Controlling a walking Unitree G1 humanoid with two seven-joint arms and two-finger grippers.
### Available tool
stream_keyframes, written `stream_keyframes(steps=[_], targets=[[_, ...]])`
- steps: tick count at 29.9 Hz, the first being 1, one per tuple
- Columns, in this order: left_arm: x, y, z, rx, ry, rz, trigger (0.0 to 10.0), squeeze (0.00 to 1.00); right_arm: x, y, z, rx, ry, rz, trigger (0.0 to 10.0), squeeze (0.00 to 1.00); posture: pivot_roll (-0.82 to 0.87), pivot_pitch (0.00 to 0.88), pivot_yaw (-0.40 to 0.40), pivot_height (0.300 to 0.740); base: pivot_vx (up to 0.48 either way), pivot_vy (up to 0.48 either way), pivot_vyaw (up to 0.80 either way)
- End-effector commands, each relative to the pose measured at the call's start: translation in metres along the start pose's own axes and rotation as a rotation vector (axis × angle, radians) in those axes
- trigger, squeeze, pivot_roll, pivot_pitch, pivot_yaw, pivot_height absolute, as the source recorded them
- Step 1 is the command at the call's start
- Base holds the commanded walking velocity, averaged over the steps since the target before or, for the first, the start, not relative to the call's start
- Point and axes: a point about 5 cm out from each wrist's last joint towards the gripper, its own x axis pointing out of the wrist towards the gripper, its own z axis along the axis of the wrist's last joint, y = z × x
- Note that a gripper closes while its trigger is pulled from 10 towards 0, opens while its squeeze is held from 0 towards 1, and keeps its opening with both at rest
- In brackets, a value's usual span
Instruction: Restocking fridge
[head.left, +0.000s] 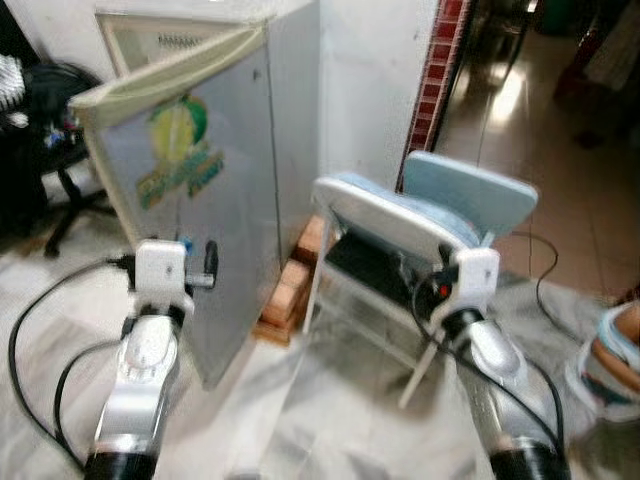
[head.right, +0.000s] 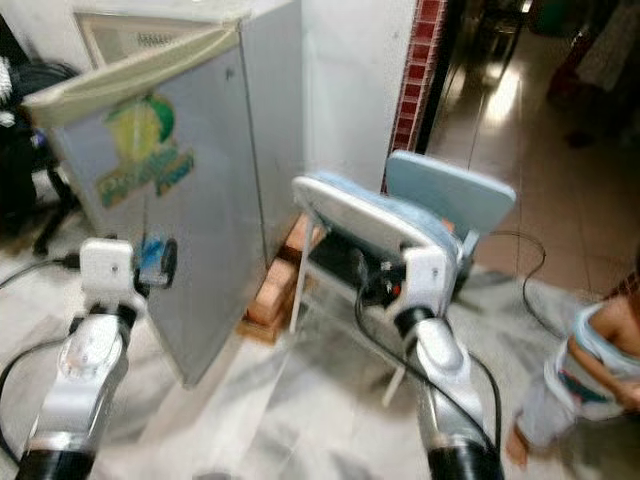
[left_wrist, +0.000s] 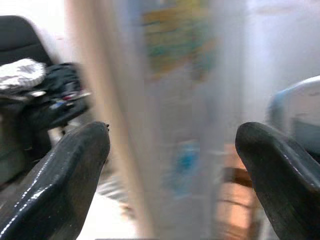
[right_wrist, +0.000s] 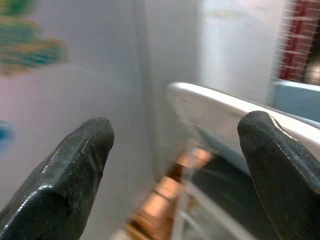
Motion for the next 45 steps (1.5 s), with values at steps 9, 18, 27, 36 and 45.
stream_keyframes(steps=[9, 18, 27, 36, 45], targets=[[0.0, -0.011, -0.001, -0.022, 0.007, -0.029, 10.0, 0.0, -0.008, -0.01, -0.007, -0.006, 0.021, -0.045, 10.0, 0.0, 0.05, 0.0, 0.004, 0.74, 0.0, 0.48, 0.0], [0.0, -0.013, -0.001, -0.022, -0.001, -0.029, 10.0, 0.0, -0.008, -0.009, -0.007, -0.013, 0.023, -0.04, 10.0, 0.0, 0.05, 0.0, -0.003, 0.74, 0.0, 0.48, 0.0], [-0.001, -0.017, 0.0, -0.03, -0.013, -0.036, 10.0, 0.0, 0.0, -0.004, -0.002, -0.071, 0.0, -0.004, 10.0, 0.0, 0.05, 0.0, 0.0, 0.74, 0.0, 0.48, 0.17], [-0.005, -0.02, 0.002, -0.017, -0.042, -0.087, 10.0, 0.0, 0.012, -0.003, 0.003, -0.053, -0.022, -0.032, 10.0, 0.0, 0.06, 0.0, -0.005, 0.74, 0.126, 0.35, 0.46], [-0.006, -0.024, 0.0, -0.026, -0.035, -0.107, 10.0, 0.0, 0.009, -0.009, -0.002, -0.054, -0.011, -0.073, 10.0, 0.0, 0.06, 0.0, 0.0, 0.74, 0.443, 0.0, 0.0]])
